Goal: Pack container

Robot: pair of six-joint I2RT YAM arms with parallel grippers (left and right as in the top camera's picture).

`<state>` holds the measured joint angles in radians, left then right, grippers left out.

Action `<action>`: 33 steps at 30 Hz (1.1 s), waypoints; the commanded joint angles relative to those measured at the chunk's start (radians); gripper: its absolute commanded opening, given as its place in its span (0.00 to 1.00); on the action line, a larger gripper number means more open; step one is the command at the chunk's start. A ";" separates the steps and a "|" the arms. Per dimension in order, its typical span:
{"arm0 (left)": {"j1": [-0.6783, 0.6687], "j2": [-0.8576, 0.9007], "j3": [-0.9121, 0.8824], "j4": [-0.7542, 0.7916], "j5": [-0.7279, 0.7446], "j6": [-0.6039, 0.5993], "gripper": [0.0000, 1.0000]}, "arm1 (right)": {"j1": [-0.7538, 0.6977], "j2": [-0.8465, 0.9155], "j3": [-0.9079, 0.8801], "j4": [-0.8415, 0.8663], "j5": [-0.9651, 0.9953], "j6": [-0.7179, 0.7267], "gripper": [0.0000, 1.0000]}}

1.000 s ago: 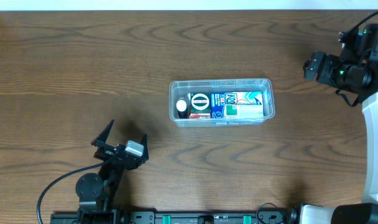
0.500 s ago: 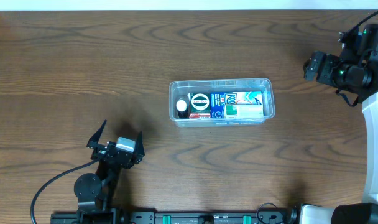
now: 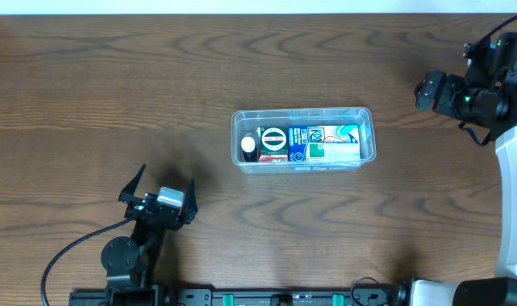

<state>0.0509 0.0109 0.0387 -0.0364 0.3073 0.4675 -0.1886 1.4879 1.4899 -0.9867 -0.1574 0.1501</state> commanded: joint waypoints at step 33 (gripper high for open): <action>0.005 -0.006 -0.035 -0.007 -0.012 -0.014 0.98 | 0.296 -0.422 -0.094 -0.061 0.028 -0.027 0.99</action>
<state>0.0509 0.0109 0.0383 -0.0364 0.3073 0.4675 0.0959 1.1172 1.4551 -1.0348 -0.1417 0.1379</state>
